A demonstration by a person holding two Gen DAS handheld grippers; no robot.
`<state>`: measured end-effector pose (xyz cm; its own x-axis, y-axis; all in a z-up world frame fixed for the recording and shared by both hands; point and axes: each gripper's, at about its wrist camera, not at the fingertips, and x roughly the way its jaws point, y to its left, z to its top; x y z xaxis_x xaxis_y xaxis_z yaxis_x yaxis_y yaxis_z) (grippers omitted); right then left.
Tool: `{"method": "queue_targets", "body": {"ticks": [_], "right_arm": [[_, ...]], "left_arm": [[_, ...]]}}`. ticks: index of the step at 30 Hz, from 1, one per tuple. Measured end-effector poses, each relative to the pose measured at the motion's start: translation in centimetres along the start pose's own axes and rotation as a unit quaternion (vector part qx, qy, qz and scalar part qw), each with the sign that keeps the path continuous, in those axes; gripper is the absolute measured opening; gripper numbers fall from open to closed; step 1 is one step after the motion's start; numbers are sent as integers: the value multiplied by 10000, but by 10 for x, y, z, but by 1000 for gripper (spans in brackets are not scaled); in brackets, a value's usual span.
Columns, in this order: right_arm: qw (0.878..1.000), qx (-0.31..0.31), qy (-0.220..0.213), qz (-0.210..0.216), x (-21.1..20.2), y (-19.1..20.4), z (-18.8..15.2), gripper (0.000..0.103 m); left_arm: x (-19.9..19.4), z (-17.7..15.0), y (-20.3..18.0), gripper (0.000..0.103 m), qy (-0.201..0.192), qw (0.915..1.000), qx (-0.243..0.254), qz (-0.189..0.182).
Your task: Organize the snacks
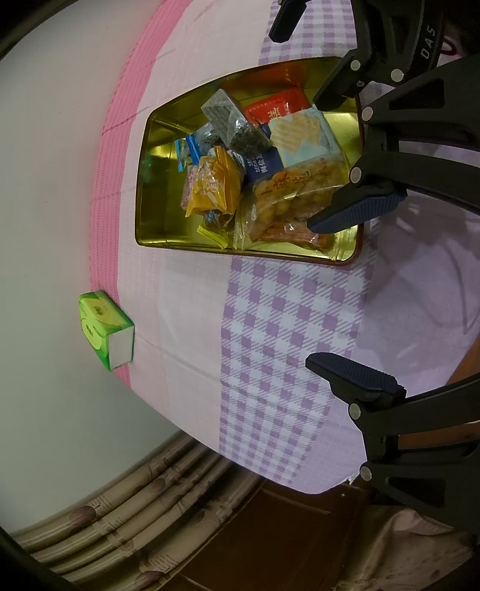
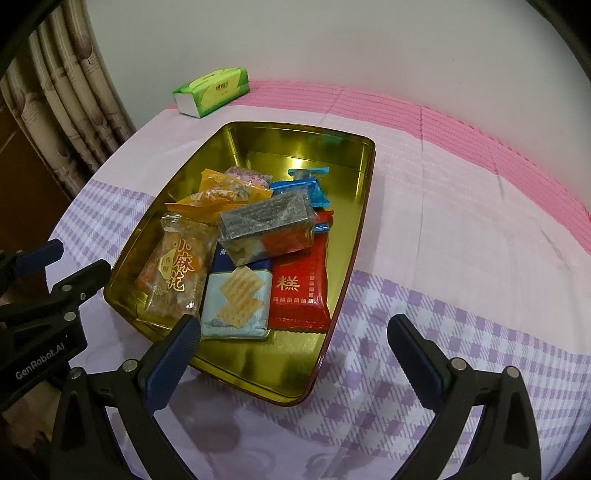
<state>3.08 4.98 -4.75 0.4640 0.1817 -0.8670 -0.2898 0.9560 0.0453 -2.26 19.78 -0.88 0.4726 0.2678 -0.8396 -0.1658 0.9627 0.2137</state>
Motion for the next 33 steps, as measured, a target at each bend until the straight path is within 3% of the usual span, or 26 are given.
{"method": "queue_targets", "body": {"ticks": [33], "right_arm": [[9998,-112,-60,-168,-1,2,-1,100]], "left_arm": [[2,-1,6,67,49,9999,-75,58]]}}
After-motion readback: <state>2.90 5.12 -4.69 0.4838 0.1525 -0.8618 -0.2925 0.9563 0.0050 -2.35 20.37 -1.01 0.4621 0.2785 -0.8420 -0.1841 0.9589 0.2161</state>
